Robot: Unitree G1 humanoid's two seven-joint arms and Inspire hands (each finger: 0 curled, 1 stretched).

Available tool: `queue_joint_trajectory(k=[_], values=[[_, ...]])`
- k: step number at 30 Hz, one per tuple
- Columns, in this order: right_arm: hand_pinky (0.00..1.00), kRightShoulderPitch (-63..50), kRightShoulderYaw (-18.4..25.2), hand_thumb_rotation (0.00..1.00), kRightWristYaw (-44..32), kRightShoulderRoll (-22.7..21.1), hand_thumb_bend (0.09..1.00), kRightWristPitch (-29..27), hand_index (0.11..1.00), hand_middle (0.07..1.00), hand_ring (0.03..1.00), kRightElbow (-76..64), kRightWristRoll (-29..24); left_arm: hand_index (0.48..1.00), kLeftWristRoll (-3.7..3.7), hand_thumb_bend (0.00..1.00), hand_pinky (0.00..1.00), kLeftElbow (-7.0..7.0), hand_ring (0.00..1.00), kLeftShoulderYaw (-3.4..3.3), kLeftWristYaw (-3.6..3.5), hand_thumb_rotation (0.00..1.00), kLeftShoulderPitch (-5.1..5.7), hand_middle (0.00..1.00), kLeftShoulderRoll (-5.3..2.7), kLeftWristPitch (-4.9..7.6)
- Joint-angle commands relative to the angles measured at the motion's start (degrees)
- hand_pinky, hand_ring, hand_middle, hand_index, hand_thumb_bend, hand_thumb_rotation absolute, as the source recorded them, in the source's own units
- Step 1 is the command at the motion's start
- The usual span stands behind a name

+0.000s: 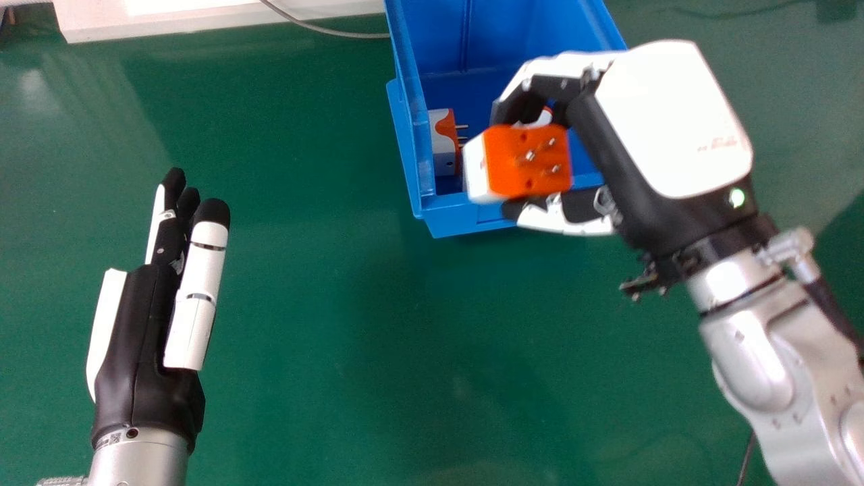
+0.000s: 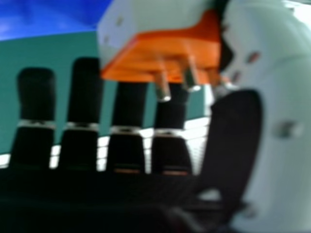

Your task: Pick all objects and put in blue box

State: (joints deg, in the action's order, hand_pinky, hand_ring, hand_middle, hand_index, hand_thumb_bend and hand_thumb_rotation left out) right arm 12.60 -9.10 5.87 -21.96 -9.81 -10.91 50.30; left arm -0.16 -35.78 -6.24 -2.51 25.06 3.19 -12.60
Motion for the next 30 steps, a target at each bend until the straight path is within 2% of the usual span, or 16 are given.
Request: queue_joint_trajectory(k=[1, 5, 10, 17, 24, 30], values=[[0.34, 4.6, 0.5, 0.00, 0.1, -0.4, 0.494, 1.1, 0.505, 0.530, 0.439, 1.7, 0.4, 1.000, -0.76, 0.42, 0.97, -0.52, 1.00, -0.82, -0.27, 0.92, -0.08, 1.00, 0.47, 1.07], [0.34, 13.2, -1.3, 0.00, 0.7, 0.0, 0.494, 3.9, 0.503, 0.530, 0.438, 11.2, 2.3, 1.000, -0.80, 0.42, 0.97, -0.83, 1.00, -1.06, -0.61, 0.92, 0.08, 1.00, 0.49, 0.92], [0.34, 21.6, -3.9, 0.00, 2.8, 0.4, 0.494, 4.8, 0.503, 0.528, 0.433, 21.5, 3.2, 1.000, -0.72, 0.42, 0.98, -1.63, 1.00, -1.07, -0.67, 0.92, 0.22, 1.00, 0.47, 0.28], [0.34, 35.6, -10.3, 0.00, 6.9, 1.9, 0.493, 6.4, 0.514, 0.527, 0.427, 40.6, 6.4, 1.000, -0.59, 0.42, 0.98, -2.64, 1.00, -1.18, -0.75, 0.92, 0.88, 1.00, 0.54, -0.24], [0.33, 46.8, -15.8, 0.00, 11.0, 5.1, 0.493, 6.0, 0.516, 0.528, 0.429, 59.6, 6.2, 1.000, -0.23, 0.42, 0.98, -3.97, 1.00, -0.83, -0.70, 0.92, 2.08, 1.00, 0.37, -0.57], [0.34, 52.8, -18.9, 0.00, 11.0, 6.9, 0.494, 5.8, 0.501, 0.531, 0.436, 70.4, 4.7, 1.000, -0.32, 0.42, 0.98, -4.99, 1.00, -0.74, -0.67, 0.92, 2.84, 1.00, 0.24, -1.02]])
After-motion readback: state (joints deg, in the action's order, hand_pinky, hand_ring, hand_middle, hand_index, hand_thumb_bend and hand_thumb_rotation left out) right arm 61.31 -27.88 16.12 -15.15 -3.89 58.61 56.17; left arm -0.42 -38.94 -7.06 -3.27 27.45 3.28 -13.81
